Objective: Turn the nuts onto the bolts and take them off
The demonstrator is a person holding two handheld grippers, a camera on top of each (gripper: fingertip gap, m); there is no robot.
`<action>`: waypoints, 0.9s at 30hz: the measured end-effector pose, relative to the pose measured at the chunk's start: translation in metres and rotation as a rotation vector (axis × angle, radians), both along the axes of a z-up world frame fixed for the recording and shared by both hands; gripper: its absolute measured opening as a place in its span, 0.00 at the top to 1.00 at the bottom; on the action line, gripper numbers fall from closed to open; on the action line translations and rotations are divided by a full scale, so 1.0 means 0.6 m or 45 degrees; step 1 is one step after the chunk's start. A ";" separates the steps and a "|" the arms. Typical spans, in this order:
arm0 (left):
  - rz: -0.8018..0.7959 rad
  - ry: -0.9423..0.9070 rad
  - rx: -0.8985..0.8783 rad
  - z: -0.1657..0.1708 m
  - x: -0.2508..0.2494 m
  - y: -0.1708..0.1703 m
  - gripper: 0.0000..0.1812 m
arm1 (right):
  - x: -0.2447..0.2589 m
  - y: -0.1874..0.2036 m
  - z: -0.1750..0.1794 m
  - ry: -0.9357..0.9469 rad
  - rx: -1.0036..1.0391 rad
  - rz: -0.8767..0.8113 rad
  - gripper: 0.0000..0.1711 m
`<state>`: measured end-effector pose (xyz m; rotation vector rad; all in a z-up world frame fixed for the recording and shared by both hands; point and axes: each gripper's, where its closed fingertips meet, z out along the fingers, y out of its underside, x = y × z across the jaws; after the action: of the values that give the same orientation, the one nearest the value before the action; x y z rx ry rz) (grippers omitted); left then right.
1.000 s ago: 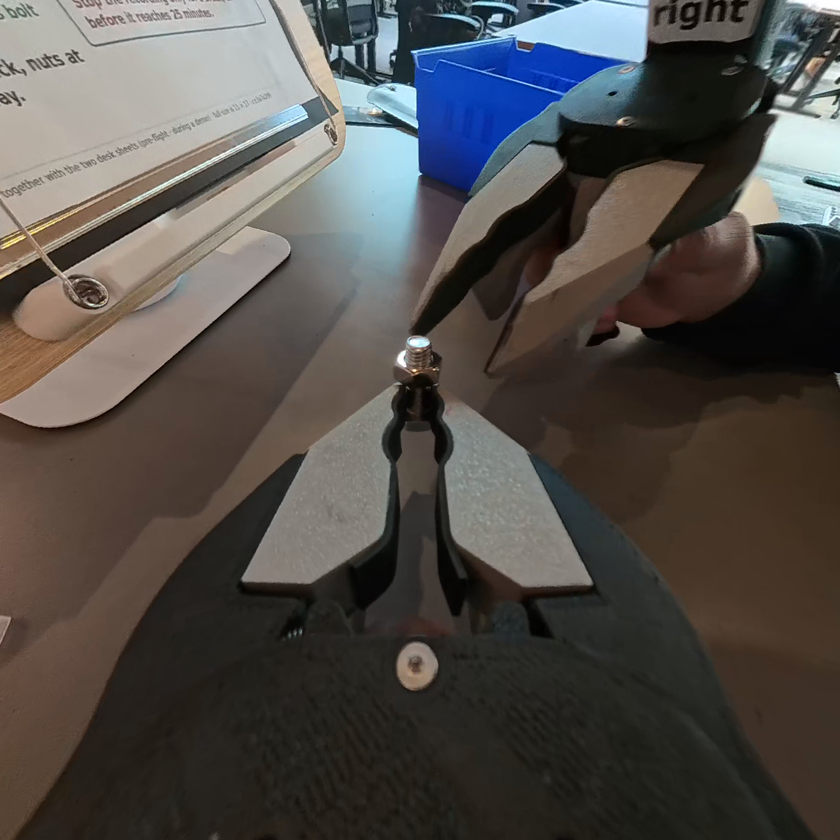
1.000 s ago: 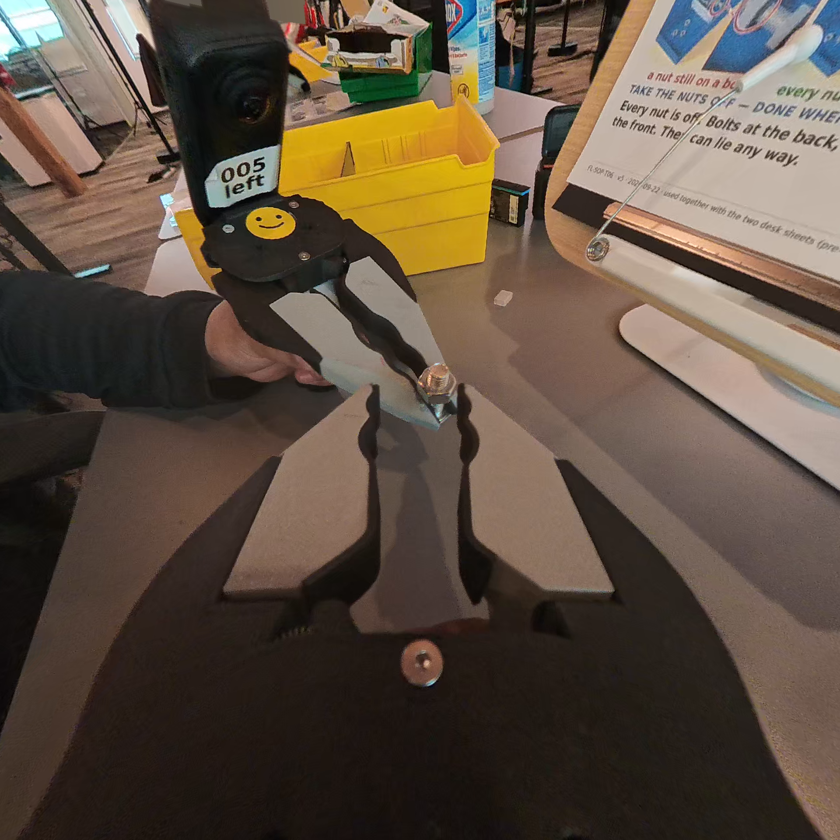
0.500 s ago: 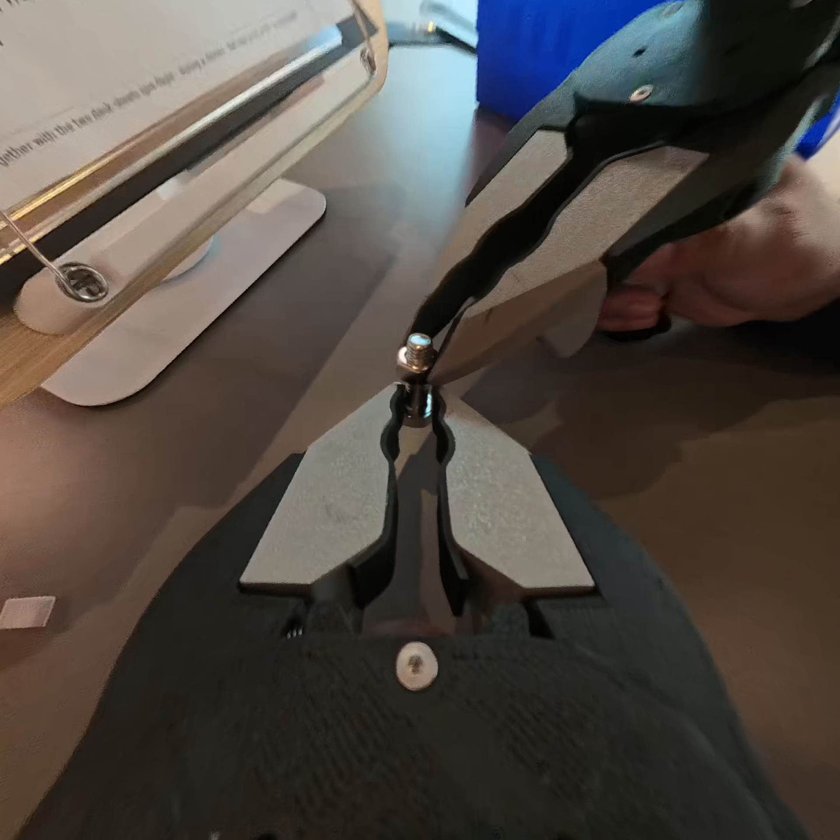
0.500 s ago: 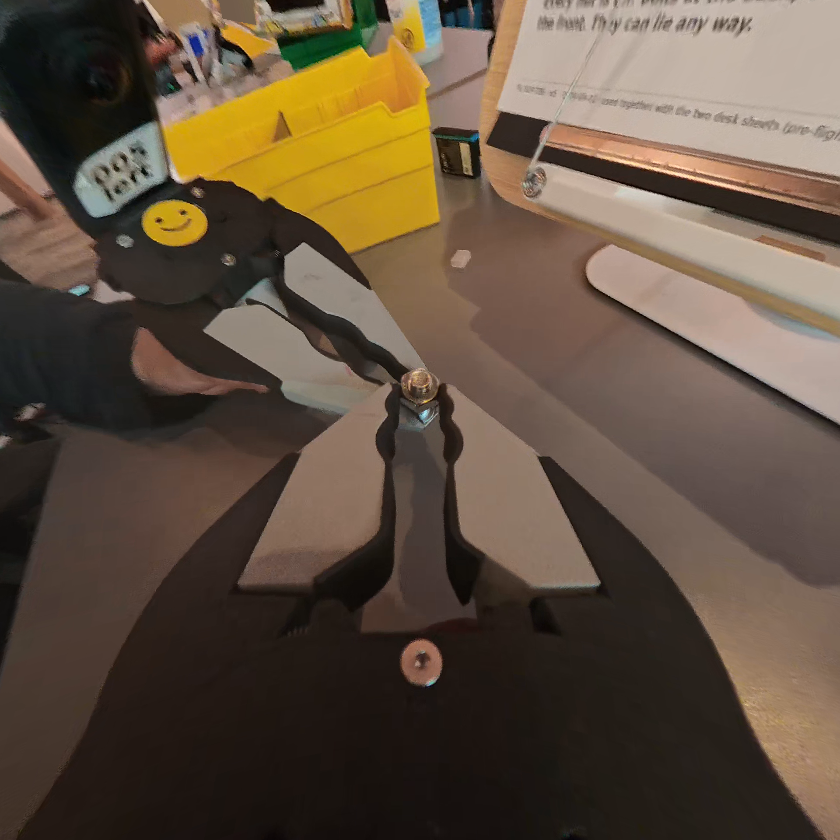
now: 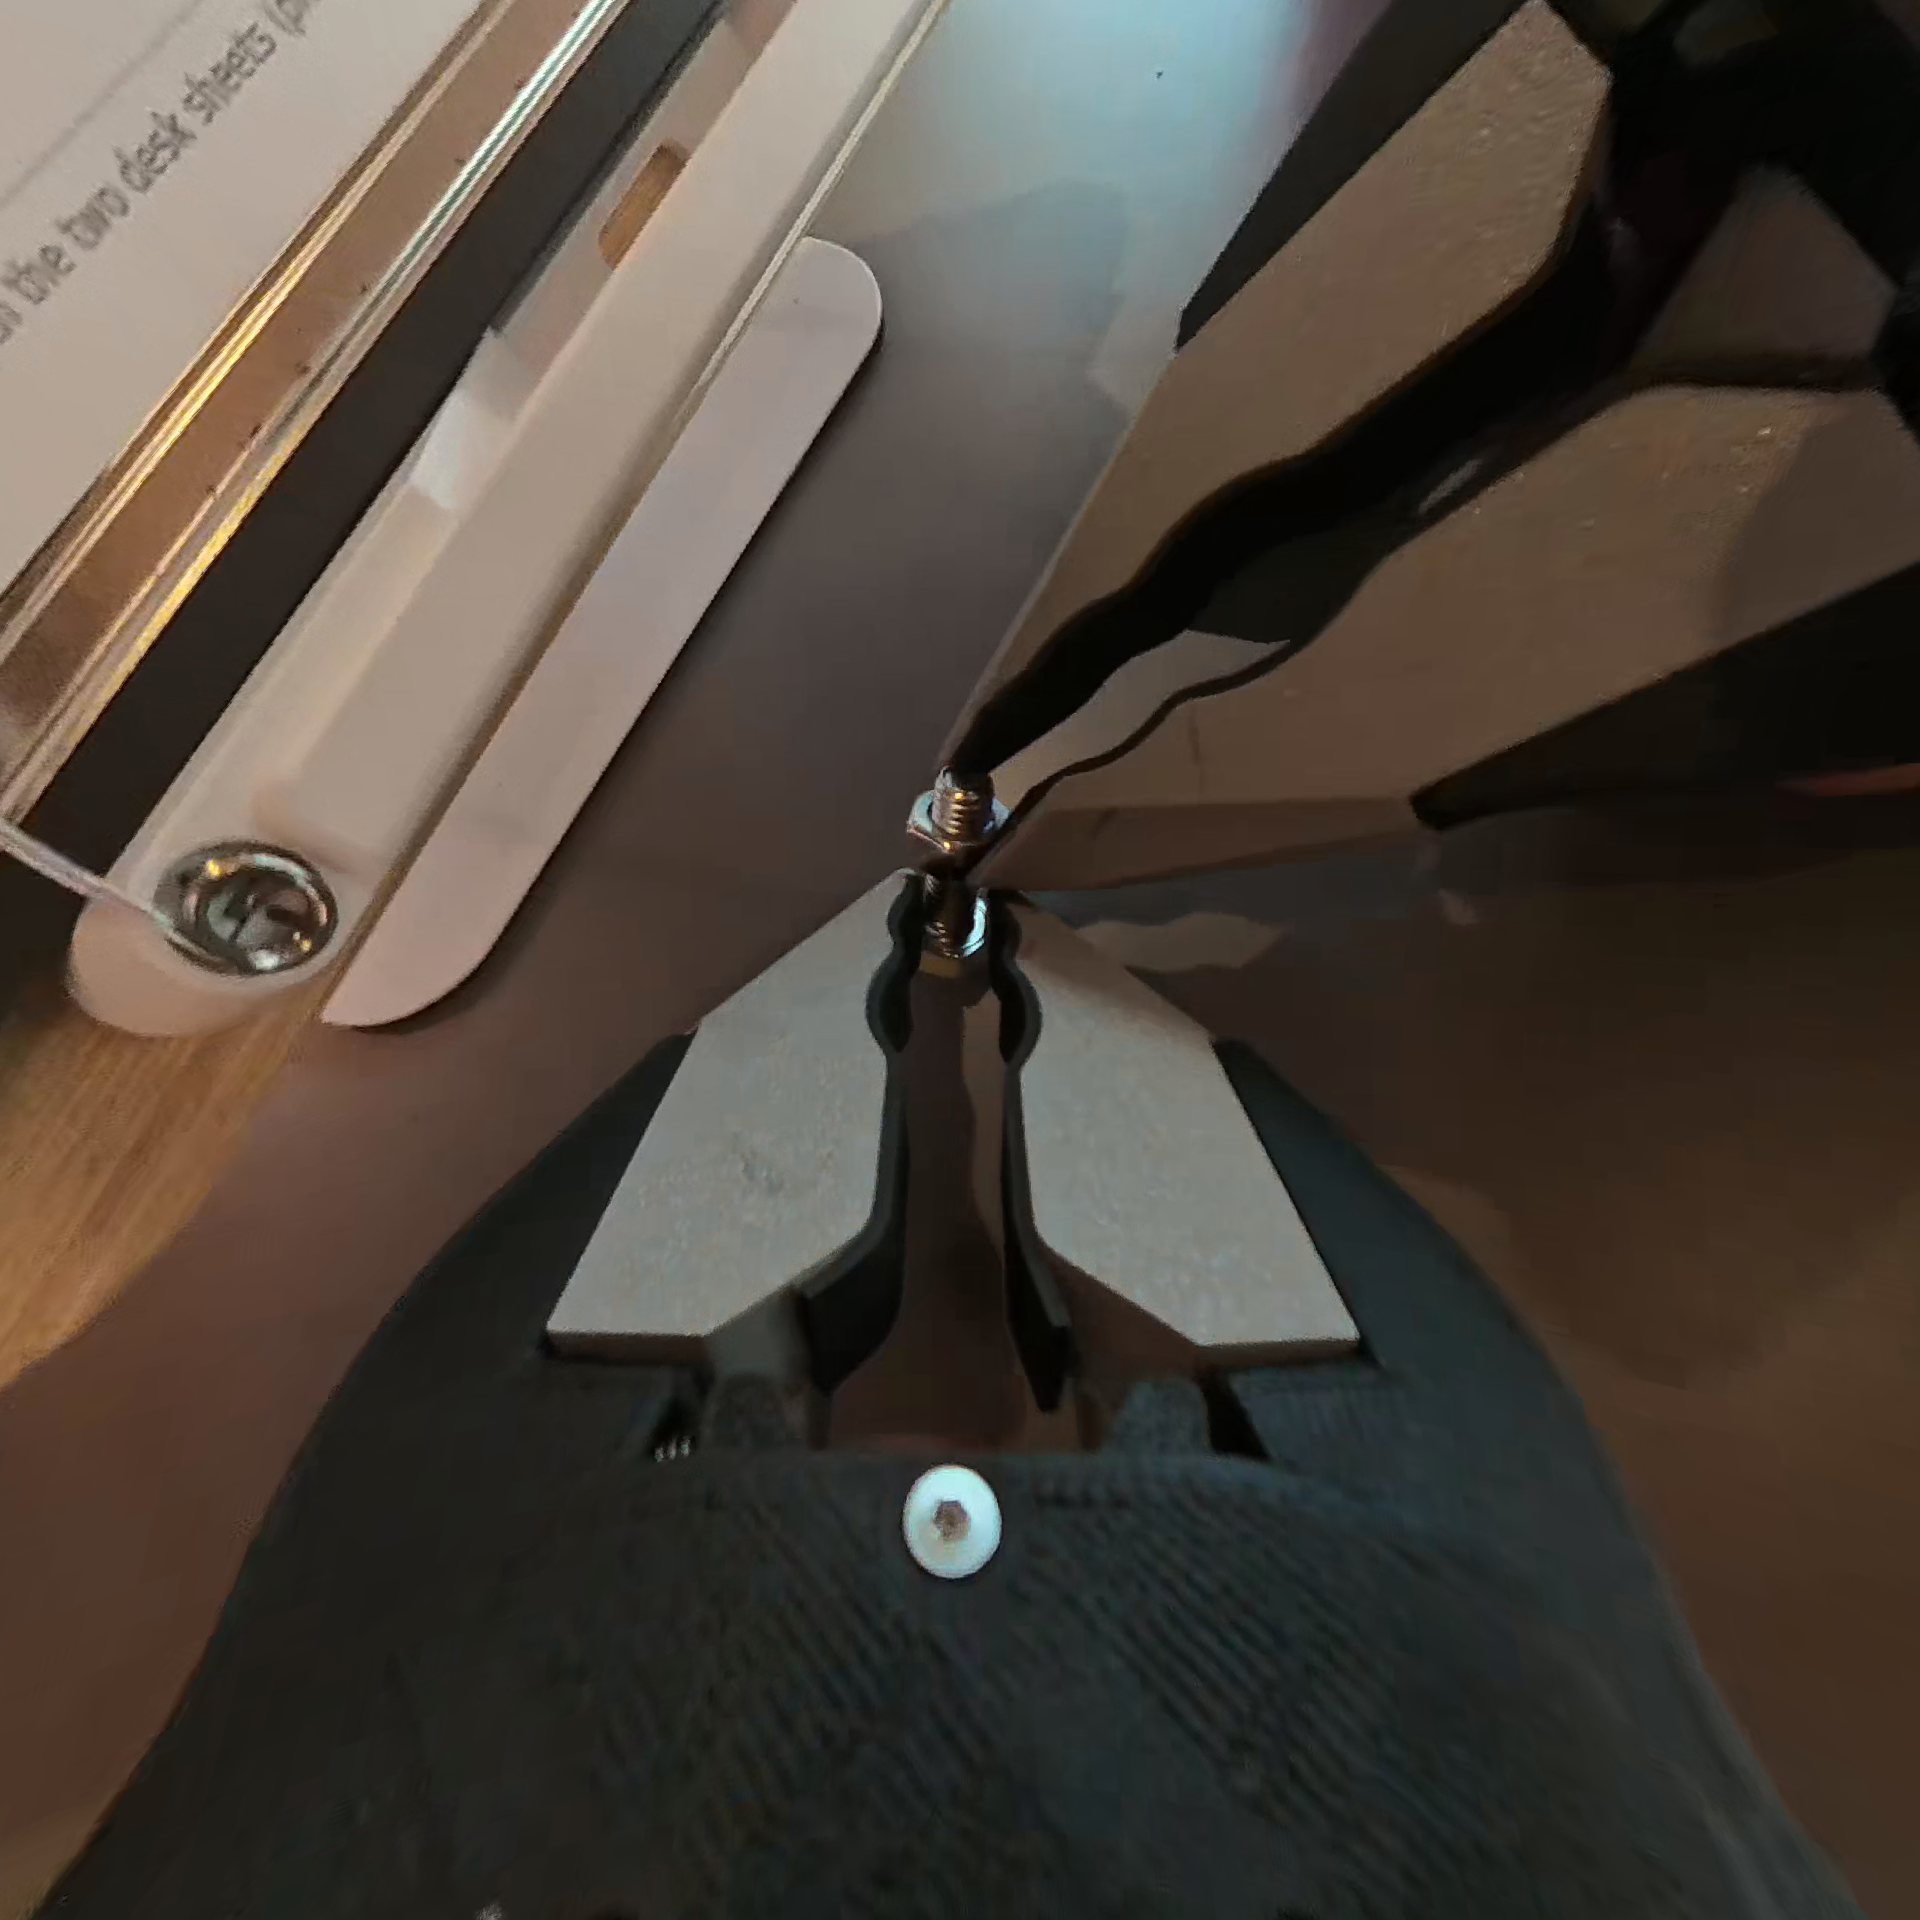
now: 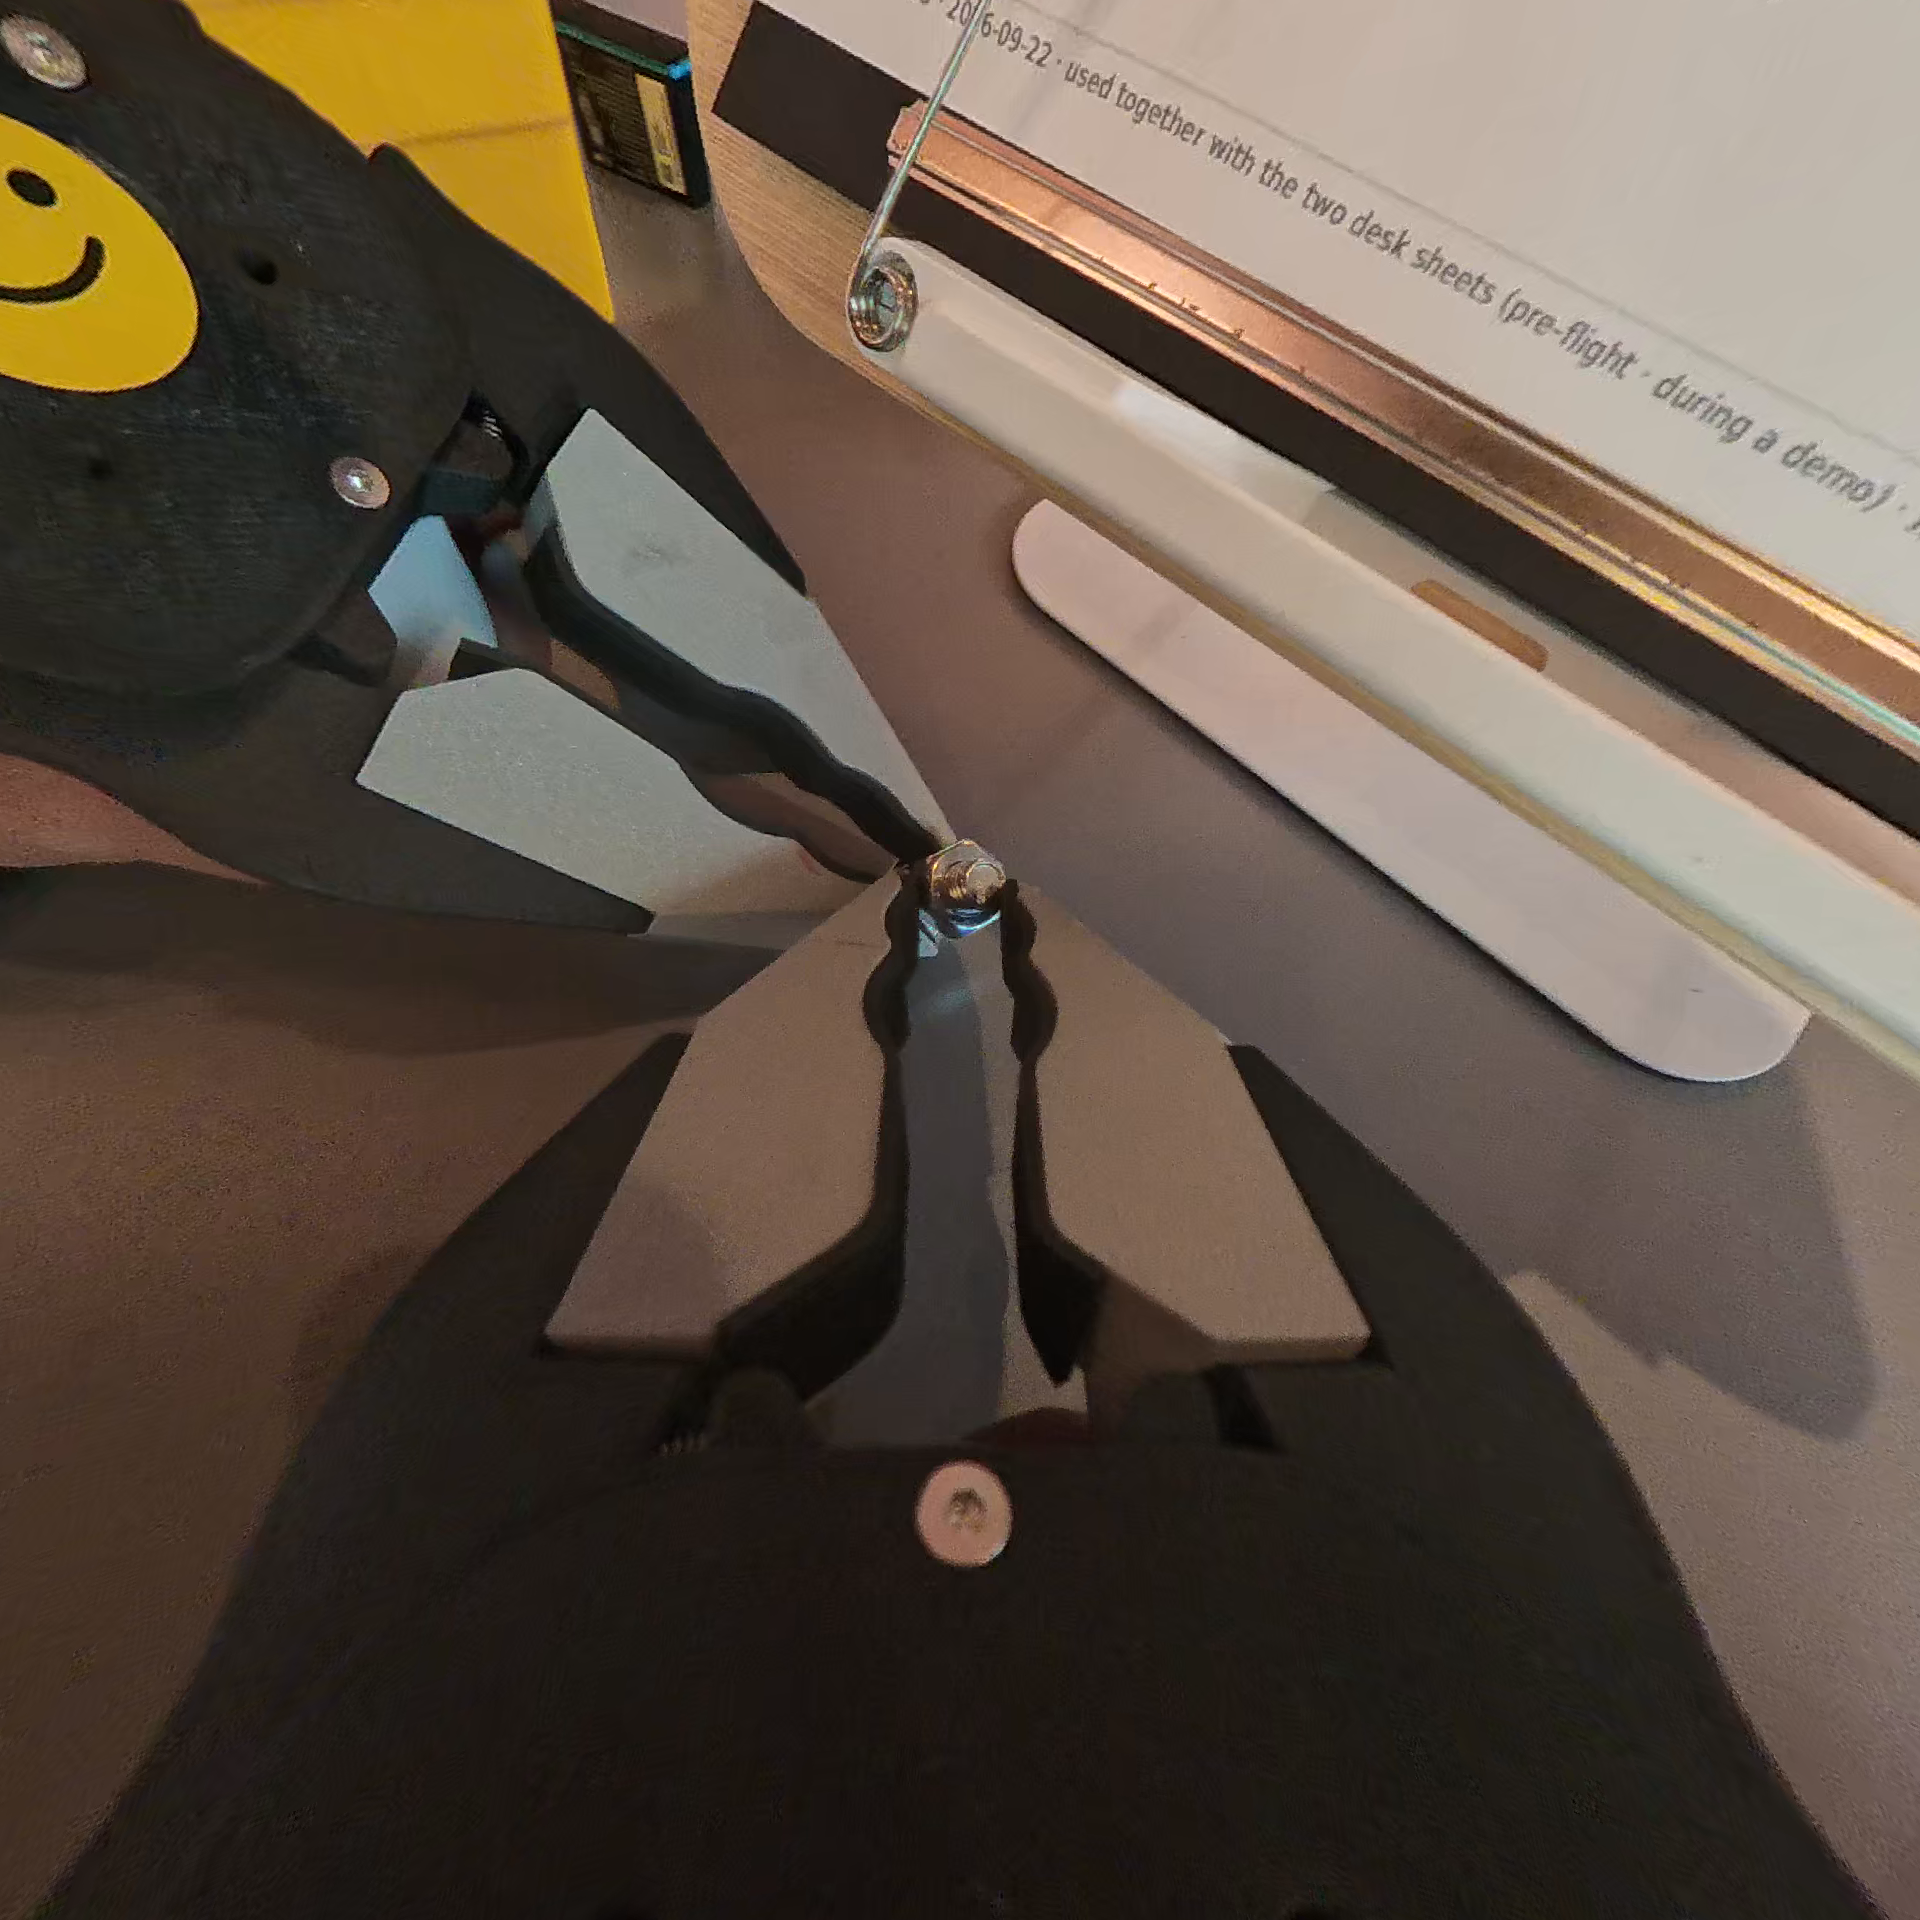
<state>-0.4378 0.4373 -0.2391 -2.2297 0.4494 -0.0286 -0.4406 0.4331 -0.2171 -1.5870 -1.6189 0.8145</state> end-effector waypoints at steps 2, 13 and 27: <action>-0.014 -0.001 -0.001 0.000 0.001 0.003 0.95 | 0.001 0.004 0.000 0.001 0.016 -0.013 0.93; -0.081 -0.057 0.024 0.009 0.010 -0.007 0.95 | 0.006 -0.007 0.009 0.047 -0.029 0.015 0.93; -0.085 -0.030 0.303 0.061 0.017 -0.009 0.96 | 0.063 -0.031 0.043 0.196 -0.556 0.142 0.86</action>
<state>-0.4273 0.4317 -0.2024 -1.9786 0.4876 -0.0349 -0.4027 0.4146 -0.1912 -1.6828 -1.4961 1.3894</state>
